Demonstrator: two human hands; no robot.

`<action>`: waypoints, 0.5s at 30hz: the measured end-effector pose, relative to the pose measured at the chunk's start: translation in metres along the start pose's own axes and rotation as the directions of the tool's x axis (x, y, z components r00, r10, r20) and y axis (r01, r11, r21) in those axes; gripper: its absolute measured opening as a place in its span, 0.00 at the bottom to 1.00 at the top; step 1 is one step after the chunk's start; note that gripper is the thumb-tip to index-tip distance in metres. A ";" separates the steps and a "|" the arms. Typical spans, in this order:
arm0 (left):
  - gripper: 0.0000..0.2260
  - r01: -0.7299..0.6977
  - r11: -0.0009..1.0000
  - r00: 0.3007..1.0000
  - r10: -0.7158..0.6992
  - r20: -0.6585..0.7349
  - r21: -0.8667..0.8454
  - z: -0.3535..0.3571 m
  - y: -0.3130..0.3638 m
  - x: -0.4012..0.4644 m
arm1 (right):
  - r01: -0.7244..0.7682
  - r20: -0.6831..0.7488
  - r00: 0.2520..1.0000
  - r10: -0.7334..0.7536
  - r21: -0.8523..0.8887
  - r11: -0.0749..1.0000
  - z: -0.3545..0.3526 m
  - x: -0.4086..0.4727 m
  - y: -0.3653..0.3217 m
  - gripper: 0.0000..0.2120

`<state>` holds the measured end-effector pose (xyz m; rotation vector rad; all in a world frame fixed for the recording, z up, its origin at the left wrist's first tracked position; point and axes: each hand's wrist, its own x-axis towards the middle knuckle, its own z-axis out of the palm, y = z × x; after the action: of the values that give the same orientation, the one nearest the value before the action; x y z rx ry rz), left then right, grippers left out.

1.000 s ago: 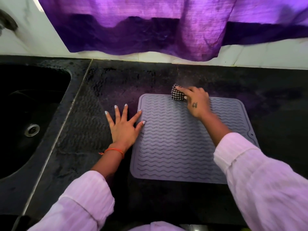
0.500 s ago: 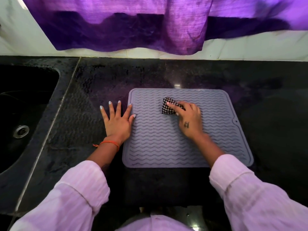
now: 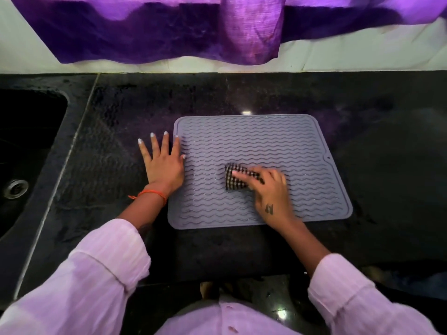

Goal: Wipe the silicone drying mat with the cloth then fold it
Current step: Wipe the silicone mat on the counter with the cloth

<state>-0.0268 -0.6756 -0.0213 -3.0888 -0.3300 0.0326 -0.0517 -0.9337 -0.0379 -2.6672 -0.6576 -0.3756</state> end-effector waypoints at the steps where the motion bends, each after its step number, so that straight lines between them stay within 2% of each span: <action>1: 0.25 -0.009 1.000 1.000 0.009 -0.009 -0.020 -0.002 0.004 0.000 | 0.022 0.004 1.000 -0.022 -0.019 1.000 0.000 -0.007 -0.001 0.29; 8: 0.26 -0.092 0.980 0.995 0.085 -0.045 -0.179 -0.018 0.050 -0.004 | 0.010 -0.010 1.000 -0.009 0.063 0.998 -0.014 -0.017 -0.004 0.32; 11: 0.26 -0.116 0.964 0.993 0.121 0.008 -0.238 -0.016 0.063 -0.005 | 0.051 0.030 0.998 -0.050 -0.017 0.999 -0.015 -0.045 -0.010 0.28; 15: 0.26 -0.131 0.953 0.984 0.158 0.077 -0.273 -0.012 0.076 -0.007 | 0.022 0.086 0.996 -0.028 0.065 0.998 -0.022 -0.030 -0.009 0.30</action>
<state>-0.0177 -0.7521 -0.0120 -3.3820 -0.1174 0.1577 -0.0851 -0.9468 -0.0256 -2.6288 -0.7174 -0.2425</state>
